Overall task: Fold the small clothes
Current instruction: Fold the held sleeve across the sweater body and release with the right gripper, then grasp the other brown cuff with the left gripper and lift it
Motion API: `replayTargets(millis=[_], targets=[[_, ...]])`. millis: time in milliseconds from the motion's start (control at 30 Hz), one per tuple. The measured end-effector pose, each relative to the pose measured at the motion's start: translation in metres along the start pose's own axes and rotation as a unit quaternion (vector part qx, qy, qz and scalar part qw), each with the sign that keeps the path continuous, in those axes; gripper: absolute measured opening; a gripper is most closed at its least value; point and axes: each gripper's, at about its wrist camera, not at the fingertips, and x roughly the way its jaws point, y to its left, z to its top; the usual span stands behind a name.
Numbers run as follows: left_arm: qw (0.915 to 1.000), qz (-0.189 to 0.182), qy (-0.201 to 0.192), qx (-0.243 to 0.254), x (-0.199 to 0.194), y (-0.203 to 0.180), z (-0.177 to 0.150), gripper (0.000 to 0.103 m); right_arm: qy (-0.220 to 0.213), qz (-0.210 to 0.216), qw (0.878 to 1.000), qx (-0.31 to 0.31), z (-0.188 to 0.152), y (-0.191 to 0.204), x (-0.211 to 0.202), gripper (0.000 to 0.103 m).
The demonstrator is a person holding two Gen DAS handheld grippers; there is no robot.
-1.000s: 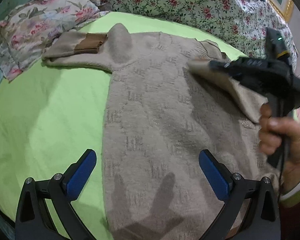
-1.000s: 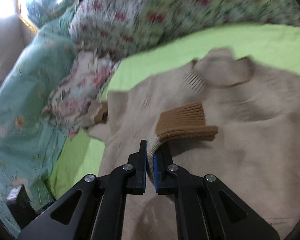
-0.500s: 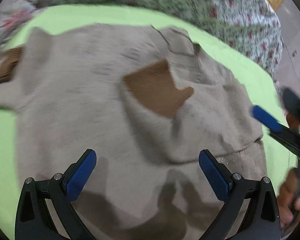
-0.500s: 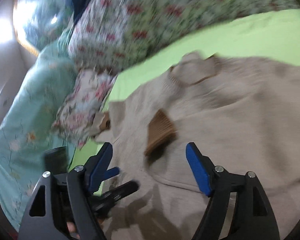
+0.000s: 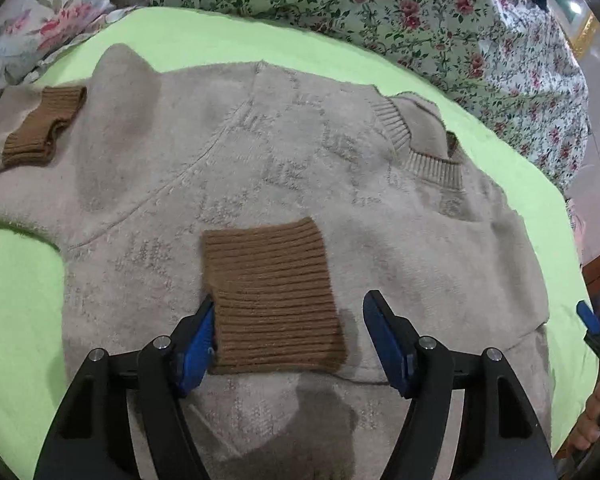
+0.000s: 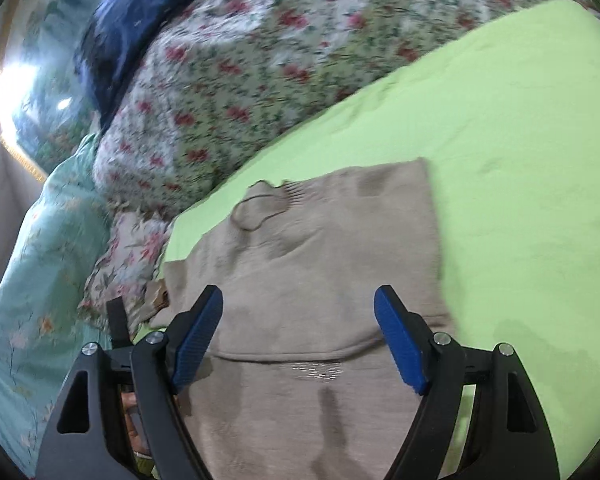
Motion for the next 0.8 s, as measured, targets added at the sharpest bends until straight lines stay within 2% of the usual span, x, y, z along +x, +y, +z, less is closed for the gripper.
replayTargets(millis=[33, 100, 133, 167, 233, 267, 333, 533, 633, 700, 800], targets=[[1.0, -0.002, -0.004, 0.001, -0.001, -0.002, -0.001, 0.068, -0.001, -0.004, 1.0, 0.002, 0.001, -0.003, -0.002, 0.079], [0.9999, 0.001, -0.009, 0.014, -0.003, -0.005, -0.003, 0.041, -0.007, -0.017, 1.0, -0.001, 0.004, -0.011, -0.005, 0.079], [0.9998, 0.001, -0.007, 0.018, -0.009, -0.001, -0.006, 0.009, -0.01, -0.025, 1.0, -0.001, 0.006, -0.014, -0.005, 0.079], [0.9998, -0.002, -0.009, 0.016, -0.014, 0.001, -0.004, 0.004, -0.011, -0.036, 0.999, 0.003, 0.011, -0.02, -0.005, 0.079], [0.999, -0.017, -0.041, 0.011, -0.031, 0.009, 0.0, 0.004, -0.012, -0.044, 0.999, 0.01, 0.017, -0.029, -0.004, 0.079], [0.9986, -0.007, -0.049, 0.017, -0.033, 0.011, 0.002, 0.004, -0.012, -0.05, 0.999, 0.009, 0.022, -0.034, 0.0, 0.079], [0.9991, 0.018, -0.034, 0.02, -0.022, 0.018, 0.005, 0.004, -0.004, -0.065, 0.998, 0.005, 0.029, -0.04, 0.012, 0.079], [0.9989, 0.014, -0.039, -0.02, -0.019, 0.039, 0.0, 0.003, 0.062, -0.104, 0.993, -0.003, 0.037, -0.057, 0.072, 0.079], [0.9984, 0.022, -0.047, -0.024, -0.022, 0.041, -0.002, 0.003, 0.083, -0.105, 0.991, -0.011, 0.033, -0.057, 0.09, 0.079], [0.9985, 0.019, -0.045, -0.027, -0.024, 0.042, -0.003, 0.003, 0.08, -0.099, 0.992, -0.014, 0.033, -0.056, 0.092, 0.079], [0.9996, -0.008, -0.023, -0.014, -0.024, 0.036, -0.003, 0.005, 0.075, -0.079, 0.994, 0.009, 0.034, -0.061, 0.086, 0.079]])
